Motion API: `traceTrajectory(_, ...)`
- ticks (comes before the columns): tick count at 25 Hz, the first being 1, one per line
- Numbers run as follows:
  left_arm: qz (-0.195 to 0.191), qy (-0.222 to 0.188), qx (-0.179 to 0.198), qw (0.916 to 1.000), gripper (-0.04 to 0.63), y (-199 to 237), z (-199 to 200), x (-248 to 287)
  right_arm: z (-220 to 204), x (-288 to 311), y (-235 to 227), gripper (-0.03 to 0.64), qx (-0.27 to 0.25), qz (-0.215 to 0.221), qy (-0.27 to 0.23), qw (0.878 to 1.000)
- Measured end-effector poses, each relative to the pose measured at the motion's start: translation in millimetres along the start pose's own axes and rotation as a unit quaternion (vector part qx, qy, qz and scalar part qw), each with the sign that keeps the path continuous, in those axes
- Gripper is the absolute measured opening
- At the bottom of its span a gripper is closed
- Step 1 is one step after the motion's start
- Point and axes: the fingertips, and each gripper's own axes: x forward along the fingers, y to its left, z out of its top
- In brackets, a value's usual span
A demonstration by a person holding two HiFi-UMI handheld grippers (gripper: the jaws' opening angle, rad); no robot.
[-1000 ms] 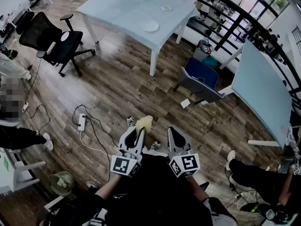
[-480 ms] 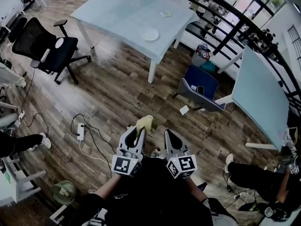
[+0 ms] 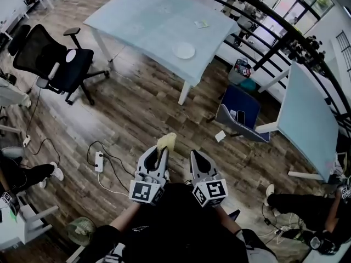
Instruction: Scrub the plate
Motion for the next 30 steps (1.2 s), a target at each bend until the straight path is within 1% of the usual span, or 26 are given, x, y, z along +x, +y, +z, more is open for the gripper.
traceTrajectory(2,0.000,-0.004,0.003,1.0000,0.069,17.0,7.9,5.8,4.8,16.8,5.7,0.009,0.001,-0.002,-0.004,1.000)
traceTrajectory(4,-0.005,-0.019,0.005,0.9998,0.069,32.2,21.2,10.4,11.4,32.9,13.6,0.009,-0.001,-0.003,-0.009,1.000)
traceTrajectory(7,-0.003,-0.019,0.010,0.9998,0.069,60.3,30.8,12.8,21.4,55.9,28.2,0.009,-0.007,-0.004,-0.017,1.000)
traceTrajectory(11,-0.011,-0.042,0.003,0.9990,0.069,84.7,48.6,18.1,26.6,76.5,43.1,0.009,-0.014,-0.008,-0.023,1.000)
traceTrajectory(18,-0.021,-0.039,0.005,0.9990,0.069,100.2,53.4,24.7,33.7,92.2,45.6,0.009,-0.012,-0.030,-0.027,0.999)
traceTrajectory(20,-0.026,-0.032,0.011,0.9991,0.069,101.6,51.2,25.6,37.1,95.2,44.7,0.009,-0.012,-0.035,-0.031,0.999)
traceTrajectory(23,-0.017,-0.020,0.016,0.9995,0.069,107.4,47.8,22.3,42.9,100.7,45.3,0.009,-0.015,-0.039,-0.035,0.999)
traceTrajectory(25,-0.006,-0.021,0.017,0.9996,0.069,114.3,51.3,19.9,44.4,105.6,48.9,0.009,-0.018,-0.035,-0.036,0.999)
traceTrajectory(30,0.003,-0.032,0.027,0.9991,0.069,129.6,52.2,20.3,46.9,121.6,53.4,0.009,-0.022,-0.023,-0.040,0.999)
